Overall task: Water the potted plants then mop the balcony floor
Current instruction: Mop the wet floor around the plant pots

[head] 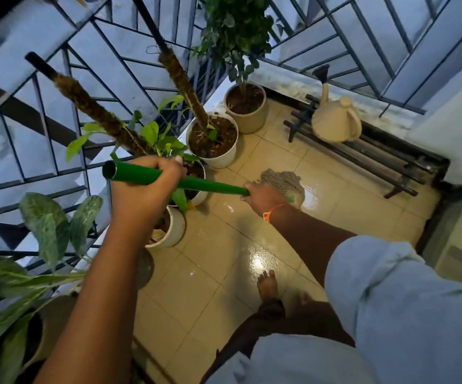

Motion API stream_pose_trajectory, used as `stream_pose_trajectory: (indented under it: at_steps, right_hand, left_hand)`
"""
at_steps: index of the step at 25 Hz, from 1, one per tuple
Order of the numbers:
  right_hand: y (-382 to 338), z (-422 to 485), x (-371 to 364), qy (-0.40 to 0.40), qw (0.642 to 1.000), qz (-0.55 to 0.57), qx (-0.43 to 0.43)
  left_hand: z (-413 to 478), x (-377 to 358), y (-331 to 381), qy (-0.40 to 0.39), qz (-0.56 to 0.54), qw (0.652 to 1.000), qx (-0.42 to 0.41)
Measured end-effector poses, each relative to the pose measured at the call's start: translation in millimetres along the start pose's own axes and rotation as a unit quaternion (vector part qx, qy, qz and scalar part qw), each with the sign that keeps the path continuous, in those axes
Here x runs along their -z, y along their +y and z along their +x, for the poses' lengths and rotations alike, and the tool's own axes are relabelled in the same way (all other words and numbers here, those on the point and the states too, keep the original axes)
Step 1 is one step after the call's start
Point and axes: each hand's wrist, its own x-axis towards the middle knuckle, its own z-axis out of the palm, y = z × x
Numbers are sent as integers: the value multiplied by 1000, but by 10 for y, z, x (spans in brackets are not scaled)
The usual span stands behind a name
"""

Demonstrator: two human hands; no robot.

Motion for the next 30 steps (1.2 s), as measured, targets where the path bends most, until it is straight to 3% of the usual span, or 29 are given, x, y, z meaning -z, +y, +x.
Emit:
stream_pose_trajectory:
  at_steps: [10, 18, 25, 30]
  right_hand:
    - [1090, -1355, 48, 58, 990, -23, -124]
    - [1612, -2393, -151, 10, 974, -79, -212]
    - [1264, -2244, -389, -5, 975, -88, -202]
    - [293, -1714, -699, 18, 987, -31, -158]
  left_hand:
    - [-563, -974, 286, -133, -22, 991, -12]
    - [-1191, -1318, 19, -260, 3, 966, 5]
    - [-1160, -857, -138, -234, 18, 972, 30]
    - [-841, 44, -251, -148, 23, 988, 27]
